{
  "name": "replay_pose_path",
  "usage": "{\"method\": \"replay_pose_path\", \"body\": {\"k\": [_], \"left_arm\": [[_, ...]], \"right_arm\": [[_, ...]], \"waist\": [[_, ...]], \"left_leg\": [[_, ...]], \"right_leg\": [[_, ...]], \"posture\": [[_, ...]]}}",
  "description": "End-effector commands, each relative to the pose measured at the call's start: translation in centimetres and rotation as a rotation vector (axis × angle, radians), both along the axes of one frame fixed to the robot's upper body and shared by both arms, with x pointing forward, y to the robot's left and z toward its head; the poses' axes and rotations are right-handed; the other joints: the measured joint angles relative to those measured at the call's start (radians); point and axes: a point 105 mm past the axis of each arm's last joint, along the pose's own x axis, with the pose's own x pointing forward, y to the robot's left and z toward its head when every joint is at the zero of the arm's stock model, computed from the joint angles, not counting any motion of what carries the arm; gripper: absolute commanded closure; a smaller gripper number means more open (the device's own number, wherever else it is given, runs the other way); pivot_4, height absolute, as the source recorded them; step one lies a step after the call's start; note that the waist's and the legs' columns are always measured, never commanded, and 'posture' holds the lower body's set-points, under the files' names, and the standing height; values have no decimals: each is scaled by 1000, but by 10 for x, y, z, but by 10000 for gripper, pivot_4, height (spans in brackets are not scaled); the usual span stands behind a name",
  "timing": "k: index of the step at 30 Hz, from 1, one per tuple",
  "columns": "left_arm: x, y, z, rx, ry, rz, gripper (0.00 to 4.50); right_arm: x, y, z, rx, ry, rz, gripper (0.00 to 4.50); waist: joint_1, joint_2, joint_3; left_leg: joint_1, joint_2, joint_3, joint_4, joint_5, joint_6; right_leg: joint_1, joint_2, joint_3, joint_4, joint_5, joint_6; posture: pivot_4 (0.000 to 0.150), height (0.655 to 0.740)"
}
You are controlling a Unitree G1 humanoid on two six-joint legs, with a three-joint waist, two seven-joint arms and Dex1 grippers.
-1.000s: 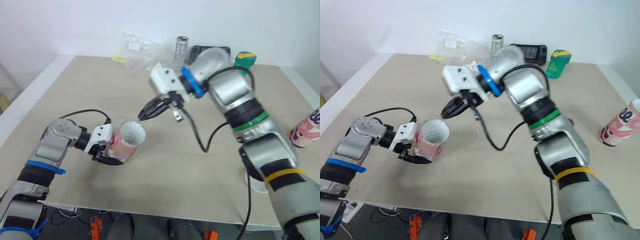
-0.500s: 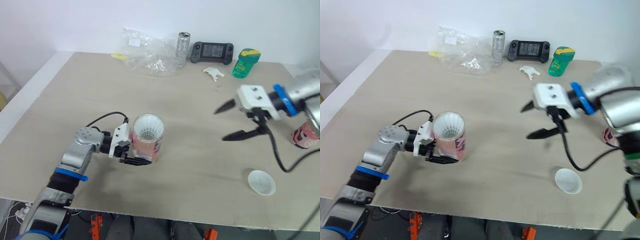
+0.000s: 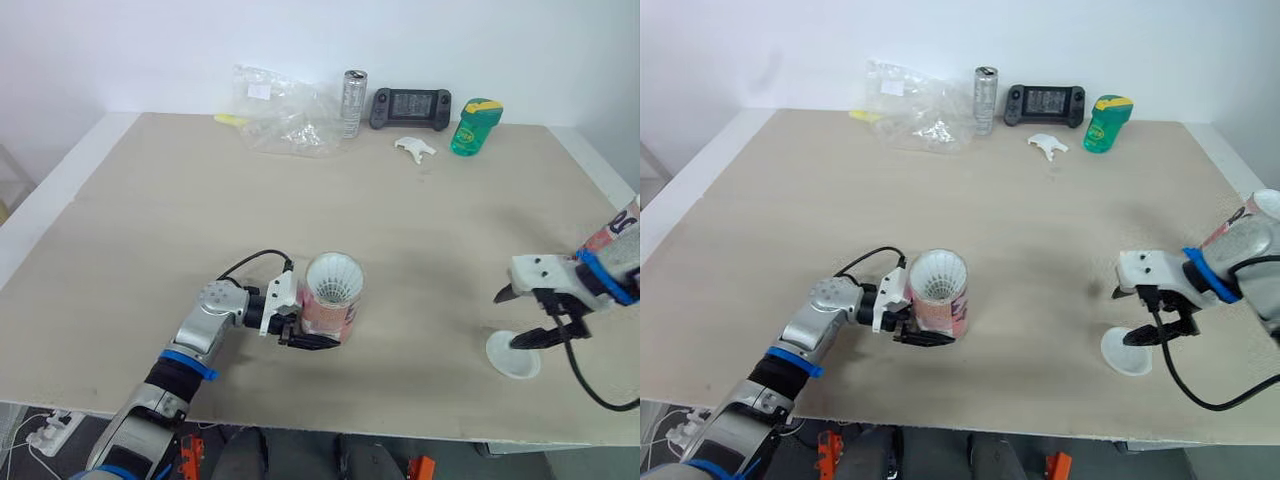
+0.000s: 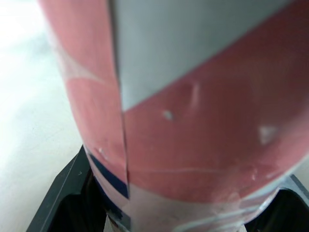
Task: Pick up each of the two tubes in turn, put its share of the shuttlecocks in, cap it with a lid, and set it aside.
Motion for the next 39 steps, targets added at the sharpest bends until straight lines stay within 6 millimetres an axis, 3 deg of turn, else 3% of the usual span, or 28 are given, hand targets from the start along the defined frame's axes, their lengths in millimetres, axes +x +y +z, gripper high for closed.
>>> {"method": "replay_pose_path", "body": {"k": [1,6,10,11,16,18,19,27,30,34,38,39], "left_arm": [[2,4,-10,41,2,18,15755],[2,10,-11,49,3,22,15755],[1,11,-11,47,19,23,15755],[2,11,-11,47,21,25,15755],[4,12,-10,44,28,41,15755],[4,12,-11,48,27,41,15755],[4,12,-11,51,27,42,15755],[8,13,-12,65,23,44,15755],[9,13,-13,72,22,42,15755],[9,14,-15,86,26,35,15755],[7,15,-18,114,47,5,15755],[7,16,-18,120,48,-1,15755]], "right_arm": [[6,-9,0,-11,-46,-54,1391],[1,-20,-12,-94,-22,-33,1391],[0,-21,-14,-106,-4,-27,10673],[-2,-20,-13,-103,13,-16,17335],[-6,-16,-7,-85,49,17,31539],[-5,-14,-5,-78,44,21,41575],[-4,-12,-4,-72,40,25,43847],[1,-2,6,-42,8,37,44523],[13,10,20,5,-72,43,44523],[20,45,57,125,-159,116,44523],[15,128,132,309,-322,379,44523],[12,140,142,328,-336,424,44523]], "waist": [[0,0,0],[0,0,0],[0,-3,-2],[0,-4,-2],[0,-4,-2],[0,-4,-2],[-1,-4,-2],[-2,-4,-2],[-5,-3,-2],[-5,-1,-1],[-17,2,-1],[-18,2,-1]], "left_leg": [[0,0,0,0,1,0],[1,0,0,1,2,-1],[1,0,0,1,3,-1],[1,0,0,1,3,-1],[3,0,-1,0,3,-1],[3,0,-1,0,3,-1],[3,0,-1,0,3,-1],[8,0,-1,0,3,-1],[8,0,0,0,3,-1],[8,0,-1,0,3,-1],[8,0,0,-1,3,-1],[8,0,-1,-2,3,-1]], "right_leg": [[0,0,0,0,1,1],[1,0,0,0,2,1],[1,0,0,0,2,1],[2,0,0,0,2,1],[4,0,0,0,2,1],[4,0,0,0,2,1],[4,0,0,0,2,0],[8,0,0,0,0,-4],[8,0,0,0,1,-4],[7,0,1,0,2,-2],[6,0,1,0,3,-3],[6,1,1,0,3,-3]], "posture": [[1500,7236],[1500,7236],[1500,7236],[1500,7236],[1500,7236],[1500,7236],[1500,7236],[1500,7236],[1500,7236],[1500,7236],[1500,7236],[1500,7236]]}}
